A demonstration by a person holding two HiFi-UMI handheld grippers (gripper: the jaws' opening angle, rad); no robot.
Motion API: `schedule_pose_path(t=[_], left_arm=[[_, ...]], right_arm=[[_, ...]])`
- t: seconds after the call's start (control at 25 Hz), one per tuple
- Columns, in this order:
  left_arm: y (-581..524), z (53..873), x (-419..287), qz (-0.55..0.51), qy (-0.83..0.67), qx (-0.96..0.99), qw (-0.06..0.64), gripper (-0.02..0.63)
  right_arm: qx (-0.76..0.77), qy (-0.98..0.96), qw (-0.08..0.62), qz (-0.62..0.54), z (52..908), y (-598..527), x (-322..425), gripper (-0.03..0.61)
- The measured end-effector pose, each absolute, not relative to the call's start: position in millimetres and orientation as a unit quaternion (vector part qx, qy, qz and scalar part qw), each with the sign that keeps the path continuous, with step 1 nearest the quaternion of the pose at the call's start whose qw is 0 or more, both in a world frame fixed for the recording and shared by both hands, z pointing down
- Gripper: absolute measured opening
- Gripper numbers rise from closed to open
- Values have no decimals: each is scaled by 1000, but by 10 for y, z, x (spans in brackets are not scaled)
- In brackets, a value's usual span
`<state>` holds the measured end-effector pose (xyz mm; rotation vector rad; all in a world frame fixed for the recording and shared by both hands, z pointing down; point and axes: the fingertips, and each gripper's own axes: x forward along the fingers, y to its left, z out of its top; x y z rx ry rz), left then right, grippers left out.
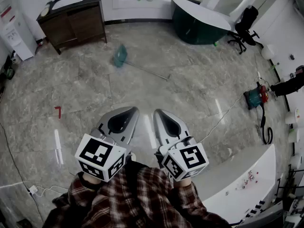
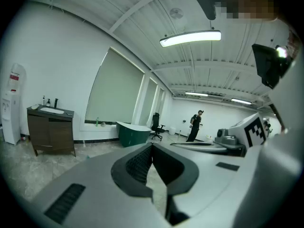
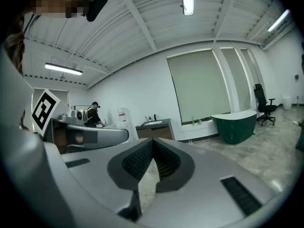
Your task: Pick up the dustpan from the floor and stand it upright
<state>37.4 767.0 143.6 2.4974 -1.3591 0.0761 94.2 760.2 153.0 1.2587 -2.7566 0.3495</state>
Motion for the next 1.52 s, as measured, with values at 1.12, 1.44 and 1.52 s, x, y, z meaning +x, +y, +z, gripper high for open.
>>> schedule_pose_path(t=[1.12, 1.44, 1.52], left_arm=[[4370, 1666, -339, 35, -437, 883, 168, 12], [3536, 1795, -220, 45, -433, 881, 183, 12], [3243, 1827, -165, 47, -439, 878, 183, 11]], right_arm=[[472, -870, 46, 137, 1681, 4336, 452, 11], [494, -853, 41, 161, 1818, 3528, 765, 11], [493, -854, 41, 164, 1860, 3222, 854, 11]])
